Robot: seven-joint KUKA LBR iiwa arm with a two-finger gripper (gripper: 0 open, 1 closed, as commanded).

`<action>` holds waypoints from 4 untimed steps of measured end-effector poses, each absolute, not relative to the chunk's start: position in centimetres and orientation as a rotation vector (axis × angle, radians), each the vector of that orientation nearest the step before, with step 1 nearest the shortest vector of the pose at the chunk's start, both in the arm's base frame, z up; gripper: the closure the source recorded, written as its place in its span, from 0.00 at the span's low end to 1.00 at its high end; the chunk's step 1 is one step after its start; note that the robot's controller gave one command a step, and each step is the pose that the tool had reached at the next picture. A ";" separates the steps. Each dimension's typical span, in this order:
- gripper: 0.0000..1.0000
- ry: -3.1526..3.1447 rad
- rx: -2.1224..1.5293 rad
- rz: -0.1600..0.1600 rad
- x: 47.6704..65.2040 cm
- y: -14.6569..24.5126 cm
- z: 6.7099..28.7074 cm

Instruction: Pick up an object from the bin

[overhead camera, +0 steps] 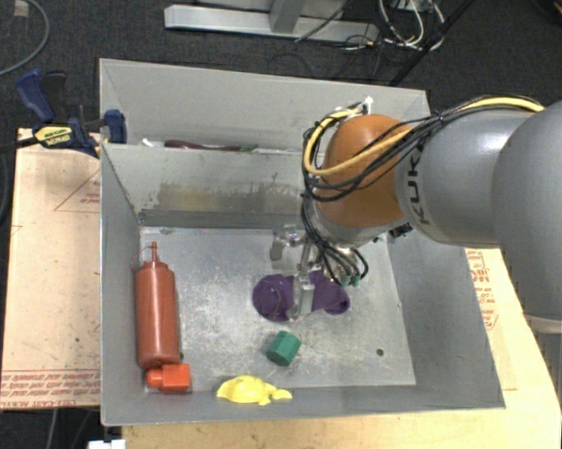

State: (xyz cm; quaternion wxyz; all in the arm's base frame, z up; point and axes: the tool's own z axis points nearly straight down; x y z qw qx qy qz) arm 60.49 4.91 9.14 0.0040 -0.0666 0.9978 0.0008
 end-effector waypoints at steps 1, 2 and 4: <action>1.00 3.127 -0.031 0.007 60.8 3.9 7.3; 1.00 3.127 -0.030 0.007 60.8 3.9 7.3; 1.00 3.122 -0.116 0.008 61.4 4.4 19.5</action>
Offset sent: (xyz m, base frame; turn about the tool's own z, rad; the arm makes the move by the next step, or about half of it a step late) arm 0.0000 0.0000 0.0000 0.0000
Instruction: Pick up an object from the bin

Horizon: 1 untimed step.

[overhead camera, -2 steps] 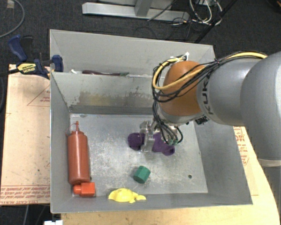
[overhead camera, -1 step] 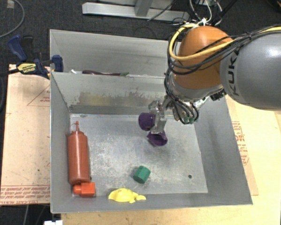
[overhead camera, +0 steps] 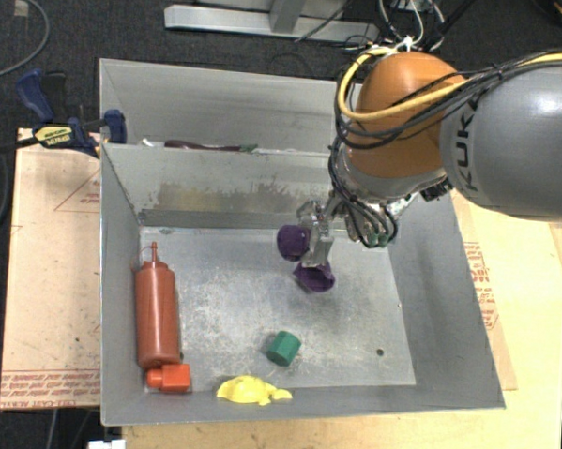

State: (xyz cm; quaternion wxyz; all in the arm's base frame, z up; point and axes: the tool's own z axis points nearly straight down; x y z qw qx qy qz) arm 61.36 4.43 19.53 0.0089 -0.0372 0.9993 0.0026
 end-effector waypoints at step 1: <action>1.00 3.115 -0.134 0.009 62.8 3.1 32.4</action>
Offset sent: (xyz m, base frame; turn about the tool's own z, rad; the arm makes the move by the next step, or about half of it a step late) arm 0.0000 0.0000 0.0000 0.0000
